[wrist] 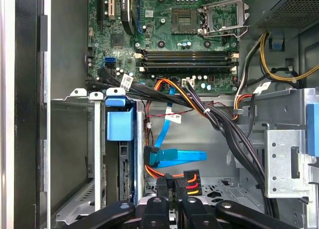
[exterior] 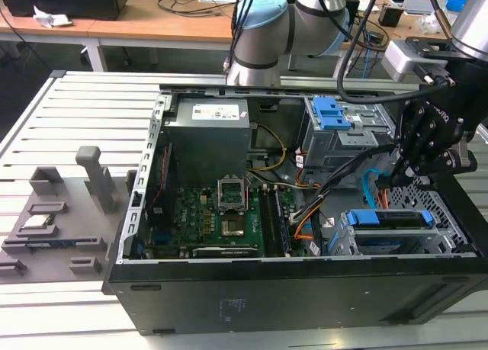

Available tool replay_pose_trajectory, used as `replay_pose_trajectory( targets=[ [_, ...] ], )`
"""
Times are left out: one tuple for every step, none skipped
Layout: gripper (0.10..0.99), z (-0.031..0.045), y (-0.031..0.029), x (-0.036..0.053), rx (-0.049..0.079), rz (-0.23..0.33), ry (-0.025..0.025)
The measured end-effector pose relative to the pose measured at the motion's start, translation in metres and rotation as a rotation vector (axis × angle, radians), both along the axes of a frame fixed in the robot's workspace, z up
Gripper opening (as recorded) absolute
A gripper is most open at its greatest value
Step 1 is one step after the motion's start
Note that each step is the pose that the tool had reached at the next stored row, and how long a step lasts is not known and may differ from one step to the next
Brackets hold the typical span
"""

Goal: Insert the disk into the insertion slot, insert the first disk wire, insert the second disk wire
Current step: 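Insert the first disk wire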

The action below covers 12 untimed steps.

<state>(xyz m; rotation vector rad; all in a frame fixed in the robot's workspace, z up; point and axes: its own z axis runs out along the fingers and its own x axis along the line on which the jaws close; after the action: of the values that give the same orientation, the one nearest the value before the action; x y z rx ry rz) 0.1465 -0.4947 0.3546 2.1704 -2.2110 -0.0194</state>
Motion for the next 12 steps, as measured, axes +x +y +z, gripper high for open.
replay_pose_trajectory(
  targets=[
    [0.169,0.0,0.0,0.0,0.0,0.0,0.0],
    [0.169,0.0,0.0,0.0,0.0,0.0,0.0],
    [0.169,0.0,0.0,0.0,0.0,0.0,0.0],
    [0.169,0.0,0.0,0.0,0.0,0.0,0.0],
    [0.169,0.0,0.0,0.0,0.0,0.0,-0.0001],
    [0.169,0.0,0.0,0.0,0.0,0.0,0.0],
    [0.169,0.0,0.0,0.0,0.0,0.0,0.0],
    [0.169,-0.0001,-0.0001,0.0,0.0,0.0,0.0],
    [0.169,-0.0002,-0.0019,0.0,0.0,0.0,0.0],
    [0.169,-0.0001,-0.0043,0.0001,0.0,0.0,0.0],
    [0.169,-0.0001,-0.0087,0.0,0.0,0.0,0.0],
    [0.169,-0.0001,-0.0123,0.0,0.0,0.0,0.0]
  ],
)
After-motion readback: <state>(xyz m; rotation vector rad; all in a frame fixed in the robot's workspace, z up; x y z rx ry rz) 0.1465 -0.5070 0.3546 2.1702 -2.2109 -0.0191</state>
